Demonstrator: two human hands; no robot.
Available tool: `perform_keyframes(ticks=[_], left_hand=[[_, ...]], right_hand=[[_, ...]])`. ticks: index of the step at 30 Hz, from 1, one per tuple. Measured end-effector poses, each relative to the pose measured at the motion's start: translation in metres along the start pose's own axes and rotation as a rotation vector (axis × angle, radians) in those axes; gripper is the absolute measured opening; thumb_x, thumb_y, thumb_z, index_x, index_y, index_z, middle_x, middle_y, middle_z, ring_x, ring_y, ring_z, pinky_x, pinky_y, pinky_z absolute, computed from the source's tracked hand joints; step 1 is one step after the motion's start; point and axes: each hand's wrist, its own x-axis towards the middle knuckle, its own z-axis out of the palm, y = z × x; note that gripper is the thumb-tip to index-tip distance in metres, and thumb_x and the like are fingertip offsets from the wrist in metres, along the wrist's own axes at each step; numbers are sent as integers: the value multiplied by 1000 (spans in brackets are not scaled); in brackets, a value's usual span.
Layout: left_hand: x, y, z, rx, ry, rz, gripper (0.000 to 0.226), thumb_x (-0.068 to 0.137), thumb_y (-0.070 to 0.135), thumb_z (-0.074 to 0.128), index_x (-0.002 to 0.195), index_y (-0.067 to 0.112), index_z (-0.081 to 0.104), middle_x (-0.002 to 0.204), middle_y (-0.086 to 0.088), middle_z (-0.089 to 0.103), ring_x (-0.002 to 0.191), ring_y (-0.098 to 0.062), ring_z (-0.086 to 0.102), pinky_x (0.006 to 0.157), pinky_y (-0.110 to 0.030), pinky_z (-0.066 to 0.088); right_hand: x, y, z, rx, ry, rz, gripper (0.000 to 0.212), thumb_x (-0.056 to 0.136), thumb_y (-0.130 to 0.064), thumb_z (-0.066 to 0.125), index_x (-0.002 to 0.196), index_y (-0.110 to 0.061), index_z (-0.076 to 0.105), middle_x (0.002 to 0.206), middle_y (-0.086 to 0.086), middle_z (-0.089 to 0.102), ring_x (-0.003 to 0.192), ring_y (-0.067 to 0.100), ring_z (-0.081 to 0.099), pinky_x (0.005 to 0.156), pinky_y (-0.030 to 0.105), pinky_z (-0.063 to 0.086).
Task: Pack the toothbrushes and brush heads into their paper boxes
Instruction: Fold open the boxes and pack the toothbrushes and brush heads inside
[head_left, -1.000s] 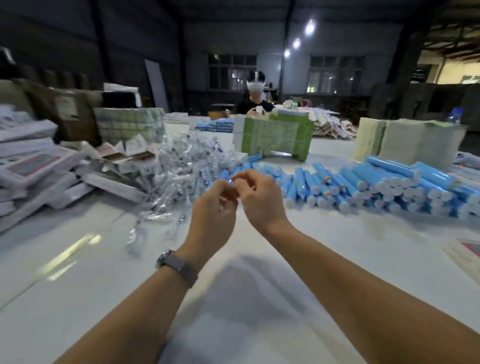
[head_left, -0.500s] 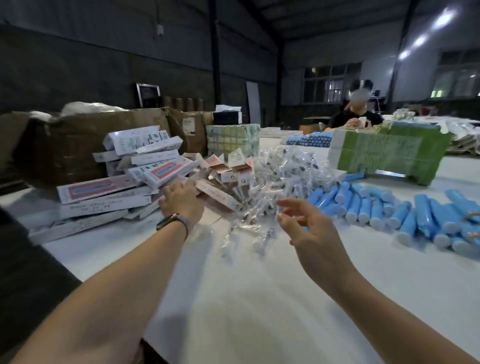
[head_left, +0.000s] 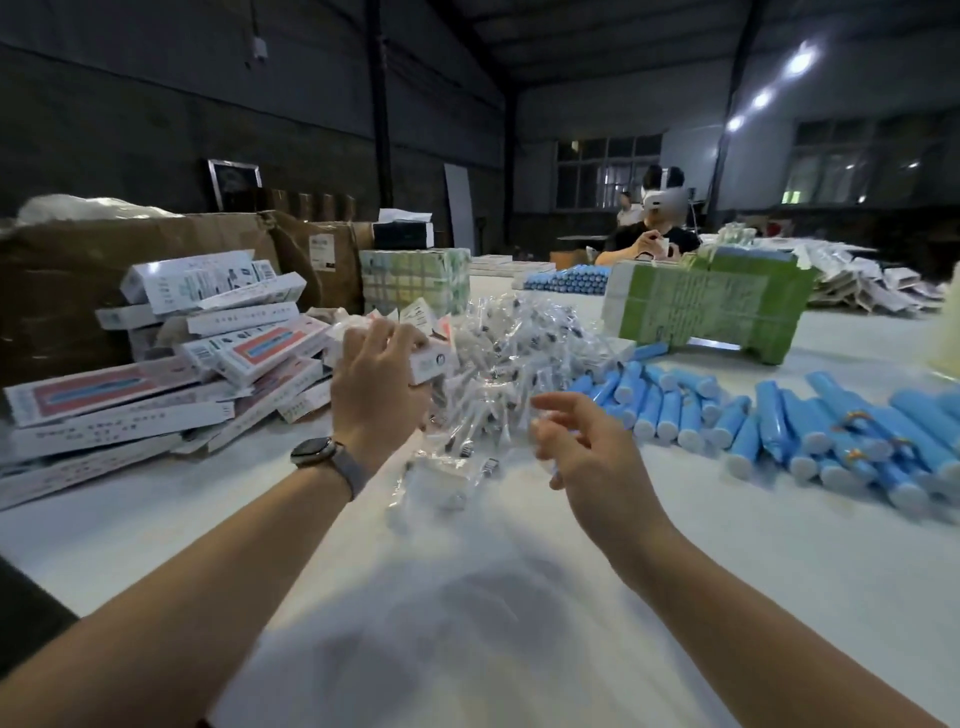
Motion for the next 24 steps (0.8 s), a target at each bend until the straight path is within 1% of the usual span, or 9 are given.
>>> perform_keyframes(ticks=[2, 4, 7, 10, 12, 14, 17, 20, 24], left_hand=[[-5, 33, -25, -283, 168, 104, 40, 76, 8, 82, 109, 7, 59, 107, -9, 57, 98, -24, 50, 77, -33, 49], [-21, 72, -44, -579, 231, 183, 40, 78, 14, 81, 107, 13, 53, 102, -2, 54, 92, -17, 53, 73, -21, 51], [-49, 120, -53, -966, 115, 99, 43, 77, 29, 81, 105, 37, 48, 102, 14, 59, 99, -6, 63, 68, -22, 58], [-63, 140, -40, -1036, 6, -89, 55, 75, 20, 88, 102, 41, 45, 98, 22, 61, 94, -9, 66, 70, -36, 61], [-65, 143, -31, -1003, -152, -136, 60, 73, 24, 89, 112, 31, 45, 97, 13, 63, 84, -13, 69, 66, -41, 61], [-62, 144, -26, -1078, -360, -159, 69, 65, 37, 89, 119, 27, 46, 93, -2, 67, 80, -15, 71, 61, -32, 59], [-58, 153, -22, -1323, -546, -301, 65, 63, 31, 83, 119, 26, 52, 106, -8, 71, 94, -18, 73, 72, -27, 59], [-68, 165, -16, -1450, -518, -318, 53, 76, 5, 72, 121, 14, 45, 113, -14, 66, 101, -22, 71, 80, -33, 59], [-75, 163, -10, -1463, -507, -298, 42, 91, -17, 55, 114, 15, 41, 117, -21, 60, 106, -34, 68, 81, -42, 61]], right_hand=[[5, -5, -6, 141, 21, 128, 16, 96, -35, 56, 111, -35, 60, 101, -2, 66, 85, 12, 64, 67, 28, 49], [8, -10, -11, 397, 8, 295, 30, 98, -45, 51, 125, -32, 51, 112, 4, 63, 97, 23, 66, 72, 35, 53], [7, -17, -24, 831, 1, 430, 46, 94, -53, 54, 130, -25, 52, 126, 14, 62, 107, 37, 67, 82, 46, 57], [9, -22, -41, 1067, 101, 341, 39, 99, -35, 52, 130, -12, 55, 118, 14, 66, 109, 30, 66, 98, 48, 51], [8, -25, -54, 892, 143, 212, 30, 100, -19, 50, 128, -12, 55, 101, 9, 66, 98, 23, 65, 96, 45, 51], [5, -24, -67, 518, 117, 70, 29, 97, -7, 50, 122, -18, 58, 99, 5, 70, 93, 21, 68, 86, 38, 56], [-3, -16, -80, 139, -18, -51, 38, 93, 3, 51, 115, -26, 63, 100, -2, 74, 94, 16, 71, 76, 27, 59], [-2, -6, -86, 95, -96, -59, 29, 97, -5, 53, 114, -25, 67, 103, 0, 74, 94, 19, 71, 79, 30, 59], [6, 3, -96, 54, -192, 7, 29, 92, -38, 52, 103, -23, 75, 105, 8, 69, 91, 19, 67, 76, 32, 57]])
